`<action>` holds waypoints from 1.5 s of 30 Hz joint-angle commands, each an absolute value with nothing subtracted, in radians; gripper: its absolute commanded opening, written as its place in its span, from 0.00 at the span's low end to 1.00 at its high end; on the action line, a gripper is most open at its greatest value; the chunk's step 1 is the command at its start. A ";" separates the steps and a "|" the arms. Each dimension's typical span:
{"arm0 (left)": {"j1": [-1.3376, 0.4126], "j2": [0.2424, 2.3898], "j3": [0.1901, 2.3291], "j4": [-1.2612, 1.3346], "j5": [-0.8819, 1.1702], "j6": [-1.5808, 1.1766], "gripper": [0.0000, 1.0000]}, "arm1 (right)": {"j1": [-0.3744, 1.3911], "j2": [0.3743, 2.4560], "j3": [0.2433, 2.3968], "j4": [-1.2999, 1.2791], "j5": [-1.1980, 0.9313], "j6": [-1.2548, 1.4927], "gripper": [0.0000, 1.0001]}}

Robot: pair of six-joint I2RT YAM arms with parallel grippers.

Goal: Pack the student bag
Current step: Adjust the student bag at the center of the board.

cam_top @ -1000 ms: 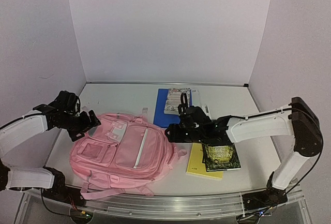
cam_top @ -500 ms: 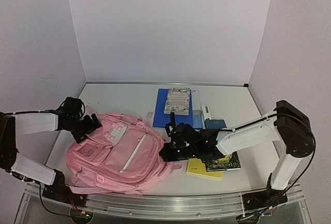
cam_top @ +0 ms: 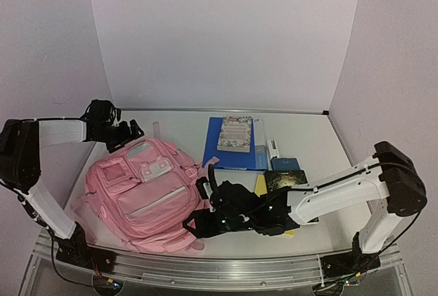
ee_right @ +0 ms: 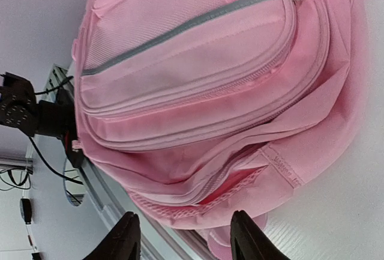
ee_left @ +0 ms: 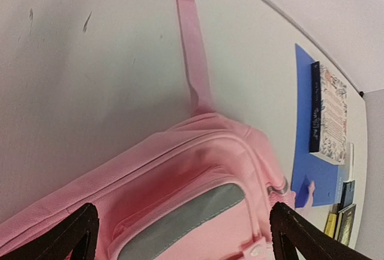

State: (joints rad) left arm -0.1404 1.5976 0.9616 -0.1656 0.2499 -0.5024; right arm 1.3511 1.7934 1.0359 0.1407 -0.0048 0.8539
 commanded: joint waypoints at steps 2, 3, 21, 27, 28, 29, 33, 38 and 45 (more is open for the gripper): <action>-0.147 1.475 1.057 -0.266 0.319 -0.382 1.00 | 1.276 1.658 1.072 0.059 0.051 0.734 0.57; -0.158 1.463 1.056 -0.299 0.326 -0.384 1.00 | 1.247 1.657 1.073 0.058 0.032 0.713 0.57; -0.570 1.294 0.938 -0.642 0.087 -0.563 0.94 | 0.912 2.016 1.269 0.241 -0.512 0.322 0.50; -0.569 1.208 0.835 -0.633 0.119 -0.640 0.96 | 0.880 2.124 1.319 0.266 -0.573 0.311 0.50; -0.569 1.195 0.823 -0.635 0.118 -0.647 0.96 | 0.879 2.138 1.329 0.270 -0.587 0.308 0.50; -0.568 1.182 0.814 -0.636 0.116 -0.652 0.96 | 0.879 2.151 1.338 0.272 -0.602 0.305 0.49; -0.569 1.155 0.801 -0.638 0.113 -0.645 0.96 | 0.879 2.180 1.365 0.281 -0.625 0.296 0.46; -0.570 1.162 0.822 -0.648 0.143 -0.631 0.97 | 0.879 2.211 1.409 0.287 -0.664 0.297 0.39; -0.569 1.175 0.825 -0.633 0.161 -0.630 0.98 | 0.879 2.214 1.424 0.288 -0.648 0.297 0.43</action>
State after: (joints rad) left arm -0.5705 1.1755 0.7973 -0.6464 0.1446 -0.6296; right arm 0.8749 2.2096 1.3824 0.2369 -0.6267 0.3144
